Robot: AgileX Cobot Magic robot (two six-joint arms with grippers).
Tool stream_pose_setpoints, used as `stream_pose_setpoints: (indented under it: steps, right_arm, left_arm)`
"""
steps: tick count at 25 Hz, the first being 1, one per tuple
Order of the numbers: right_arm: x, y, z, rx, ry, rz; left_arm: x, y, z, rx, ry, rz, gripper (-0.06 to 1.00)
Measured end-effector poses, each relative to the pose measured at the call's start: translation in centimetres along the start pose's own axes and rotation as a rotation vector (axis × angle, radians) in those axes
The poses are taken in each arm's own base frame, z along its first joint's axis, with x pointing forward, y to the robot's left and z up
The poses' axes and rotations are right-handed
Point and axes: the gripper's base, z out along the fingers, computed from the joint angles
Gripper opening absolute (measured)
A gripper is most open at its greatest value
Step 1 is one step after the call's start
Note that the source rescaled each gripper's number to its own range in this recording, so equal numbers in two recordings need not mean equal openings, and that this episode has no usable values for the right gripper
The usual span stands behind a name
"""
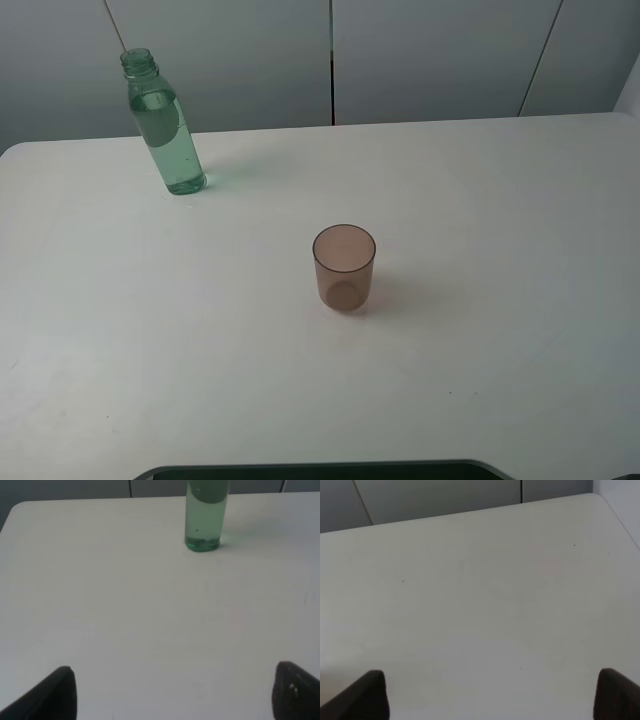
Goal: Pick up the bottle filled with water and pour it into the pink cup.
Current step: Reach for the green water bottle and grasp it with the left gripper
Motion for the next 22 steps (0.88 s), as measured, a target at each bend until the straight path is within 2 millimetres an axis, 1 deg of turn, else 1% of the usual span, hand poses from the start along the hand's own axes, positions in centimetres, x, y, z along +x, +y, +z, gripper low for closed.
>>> stream_pose_setpoints:
  steps: [16,19,22]
  right_arm:
    - [0.0,0.0,0.0,0.000,0.000,0.000]
    - [0.0,0.0,0.0,0.000,0.000,0.000]
    - [0.0,0.0,0.0,0.000,0.000,0.000]
  left_arm:
    - [-0.1,0.1,-0.1,-0.009,-0.006,0.003,0.99]
    - [-1.4,0.1,-1.4,-0.024,-0.092,0.006,0.99]
    - [-3.2,0.1,-3.2,-0.036,-0.228,0.013,0.99]
